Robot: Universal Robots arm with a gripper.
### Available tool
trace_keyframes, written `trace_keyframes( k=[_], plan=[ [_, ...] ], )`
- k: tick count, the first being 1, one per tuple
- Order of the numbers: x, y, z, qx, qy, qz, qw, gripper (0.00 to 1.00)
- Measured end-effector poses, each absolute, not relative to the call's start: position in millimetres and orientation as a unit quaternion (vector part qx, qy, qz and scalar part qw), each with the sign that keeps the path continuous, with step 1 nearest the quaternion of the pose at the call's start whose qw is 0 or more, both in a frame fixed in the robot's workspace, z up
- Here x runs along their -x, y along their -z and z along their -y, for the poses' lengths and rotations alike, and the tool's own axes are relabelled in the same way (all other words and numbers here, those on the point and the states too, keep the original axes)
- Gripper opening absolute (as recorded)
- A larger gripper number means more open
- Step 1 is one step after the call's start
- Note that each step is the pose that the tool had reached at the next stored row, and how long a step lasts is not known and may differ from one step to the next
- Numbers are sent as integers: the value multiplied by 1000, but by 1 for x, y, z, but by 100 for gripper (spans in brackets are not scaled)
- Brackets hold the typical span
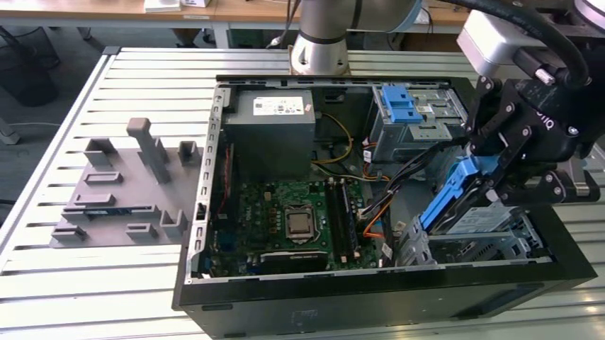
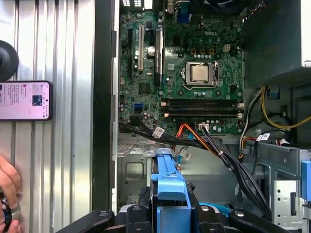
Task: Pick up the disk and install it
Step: 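Insert the disk into the insertion slot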
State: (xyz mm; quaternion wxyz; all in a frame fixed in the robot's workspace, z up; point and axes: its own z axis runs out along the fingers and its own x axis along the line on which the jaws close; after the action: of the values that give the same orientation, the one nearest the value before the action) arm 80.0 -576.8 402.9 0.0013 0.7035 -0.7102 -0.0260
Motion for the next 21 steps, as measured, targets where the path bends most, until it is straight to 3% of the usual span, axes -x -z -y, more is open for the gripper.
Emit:
trace_keyframes(
  k=[21],
  plan=[
    [-80,-389,577,-703,26,710,2,37]
  ],
)
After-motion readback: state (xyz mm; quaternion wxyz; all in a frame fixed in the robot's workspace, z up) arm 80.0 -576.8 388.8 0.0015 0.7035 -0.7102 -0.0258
